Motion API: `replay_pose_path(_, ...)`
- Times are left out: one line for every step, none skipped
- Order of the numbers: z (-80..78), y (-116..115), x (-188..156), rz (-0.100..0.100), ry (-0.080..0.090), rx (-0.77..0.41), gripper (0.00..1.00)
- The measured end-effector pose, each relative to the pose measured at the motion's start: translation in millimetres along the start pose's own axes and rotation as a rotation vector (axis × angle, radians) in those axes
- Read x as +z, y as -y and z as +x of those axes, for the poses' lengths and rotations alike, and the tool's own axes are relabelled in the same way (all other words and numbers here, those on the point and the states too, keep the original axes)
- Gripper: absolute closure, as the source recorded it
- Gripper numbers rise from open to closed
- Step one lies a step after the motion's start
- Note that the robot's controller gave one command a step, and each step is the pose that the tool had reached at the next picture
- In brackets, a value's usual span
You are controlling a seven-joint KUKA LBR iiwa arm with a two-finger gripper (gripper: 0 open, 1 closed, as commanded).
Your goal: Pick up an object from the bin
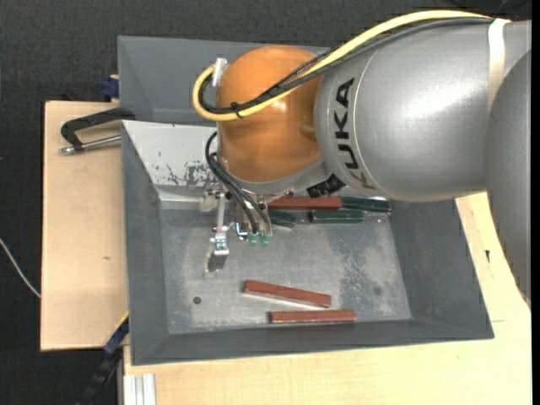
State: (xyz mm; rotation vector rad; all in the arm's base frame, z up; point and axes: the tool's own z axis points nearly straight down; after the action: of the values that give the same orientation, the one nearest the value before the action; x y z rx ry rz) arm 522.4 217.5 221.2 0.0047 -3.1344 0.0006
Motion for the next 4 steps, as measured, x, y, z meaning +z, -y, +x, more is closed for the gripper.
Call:
replay_pose_path(-2.0,1,-4,-0.002,0.007,0.002,0.0)
replay_pose_path(-4.0,19,14,-0.005,0.014,-0.076,0.0)
replay_pose_path(4.9,55,81,-0.001,0.012,-0.1,0.0)
replay_pose_path(2.9,83,101,-0.001,0.003,-0.024,0.0)
